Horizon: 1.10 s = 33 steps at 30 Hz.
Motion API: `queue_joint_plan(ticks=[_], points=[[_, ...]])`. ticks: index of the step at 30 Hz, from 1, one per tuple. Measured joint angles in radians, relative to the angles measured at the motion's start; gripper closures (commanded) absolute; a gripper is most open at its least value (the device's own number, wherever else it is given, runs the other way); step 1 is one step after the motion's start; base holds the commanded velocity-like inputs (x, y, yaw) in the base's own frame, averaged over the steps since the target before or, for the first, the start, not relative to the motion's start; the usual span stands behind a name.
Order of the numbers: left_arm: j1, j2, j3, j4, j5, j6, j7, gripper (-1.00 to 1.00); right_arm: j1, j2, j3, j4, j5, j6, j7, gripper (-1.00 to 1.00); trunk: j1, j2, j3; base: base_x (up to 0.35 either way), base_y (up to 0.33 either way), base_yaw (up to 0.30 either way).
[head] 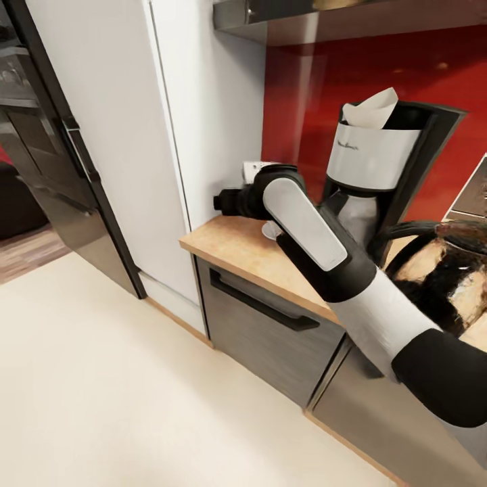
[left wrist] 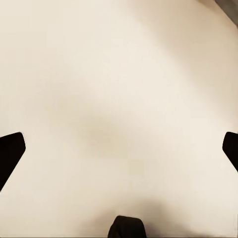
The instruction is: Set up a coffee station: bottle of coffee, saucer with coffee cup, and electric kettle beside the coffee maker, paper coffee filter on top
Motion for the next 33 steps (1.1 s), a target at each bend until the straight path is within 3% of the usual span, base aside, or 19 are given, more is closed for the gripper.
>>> queue_joint_plan(ticks=[6, 9, 10, 11, 12, 15, 16, 18, 19, 20, 21, 22, 23, 26, 29, 30, 33], points=[[0.0, 0.0, 0.0, 0.0, 0.0, 0.0, 0.001, -1.0, 0.065, -0.001, 0.001, -0.051, 0.002, 0.004, 0.217, -1.0, 0.0, 0.0, 0.0, -0.126, 0.0, 0.0], [0.0, 0.0, 0.0, 0.0, 0.0, -0.001, 0.001, -1.0, 0.114, -0.018, 0.004, -0.071, 0.004, 0.009, 0.41, -1.0, -0.001, 0.0, 0.0, -0.019, 0.0, 0.0], [0.0, 0.0, 0.0, 0.0, 0.0, -0.001, 0.001, -1.0, 0.114, -0.018, 0.004, -0.071, 0.006, 0.009, 0.413, -1.0, -0.001, 0.0, 0.0, -0.01, 0.0, 0.0], [0.0, 0.0, 0.0, 0.0, 0.0, 0.0, 0.001, -1.0, 0.128, -0.029, 0.007, -0.074, 0.006, 0.01, 0.492, -1.0, -0.001, 0.0, 0.0, -0.005, 0.0, 0.0], [0.0, 0.0, 0.0, 0.0, 0.0, -0.001, 0.001, -1.0, 0.156, -0.05, 0.019, -0.077, 0.01, 0.009, 0.639, -1.0, -0.001, 0.0, 0.0, -0.004, 0.0, 0.0], [0.0, 0.0, 0.0, 0.0, 0.001, -0.001, 0.0, -1.0, 0.218, -0.093, 0.037, -0.079, 0.034, 0.009, 0.841, -1.0, -0.001, 0.0, 0.0, -0.002, 0.0, 0.0], [0.0, 0.0, 0.0, 0.0, 0.001, -0.001, -0.001, -1.0, 0.266, -0.121, 0.051, -0.079, 0.085, 0.006, 0.979, -1.0, 0.0, 0.0, 0.0, 0.0, 0.0, 0.0], [0.0, 0.0, 0.0, 0.0, 0.001, -0.002, -0.001, -1.0, 0.307, -0.136, 0.057, -0.078, 0.146, -0.002, 1.073, -1.0, -0.001, 0.0, 0.0, 0.0, 0.0, 0.0], [0.0, 0.0, 0.0, 0.0, 0.001, -0.002, -0.001, -1.0, 0.352, -0.145, 0.062, -0.077, 0.226, -0.023, 1.166, -1.0, -0.001, 0.0, 0.0, 0.0, 0.0, 0.0], [0.0, 0.0, 0.0, 0.0, 0.001, -0.002, -0.001, -1.0, 0.376, -0.149, 0.064, -0.077, 0.264, -0.034, 1.207, -1.0, -0.001, 0.0, 0.0, 0.0, 0.0, 0.0], [0.0, 0.0, -0.001, 0.0, 0.002, -0.002, -0.001, -1.0, 0.444, -0.157, 0.067, -0.077, 0.363, -0.076, 1.318, -1.0, -0.001, 0.0, 0.0, 0.0, 0.0, 0.0], [0.0, 0.0, -0.001, 0.0, 0.002, -0.002, -0.001, -1.0, 0.475, -0.159, 0.068, -0.077, 0.403, -0.089, 1.363, -1.0, -0.001, 0.0, 0.0, 0.0, 0.0, 0.0], [0.0, 0.0, -0.001, 0.0, 0.002, -0.002, -0.001, -1.0, 0.521, -0.163, 0.069, -0.076, 0.477, -0.109, 1.44, -1.0, -0.001, 0.0, 0.0, 0.0, 0.0, 0.0], [0.0, 0.0, -0.001, 0.0, 0.002, -0.002, -0.002, -1.0, 0.631, -0.175, 0.068, -0.075, 0.616, -0.14, 1.564, -1.0, -0.001, 0.0, 0.0, 0.0, 0.0, 0.0], [0.0, 0.0, -0.001, 0.0, 0.002, -0.002, -0.003, -1.0, 0.708, -0.192, 0.067, -0.074, 0.663, -0.18, 1.603, -1.0, -0.001, 0.0, 0.0, 0.0, 0.0, 0.0], [0.0, 0.0, -0.001, 0.001, 0.002, -0.002, -0.004, -1.0, 0.806, -0.261, 0.066, -0.071, 0.692, -0.293, 1.624, -1.0, -0.001, 0.0, 0.0, 0.0, 0.0, 0.0], [0.0, -0.001, -0.001, 0.001, 0.002, -0.002, -0.004, -1.0, 0.902, -0.315, 0.065, -0.059, 0.695, -0.374, 1.63, -1.0, -0.001, 0.0, 0.0, 0.0, 0.0, 0.0]])
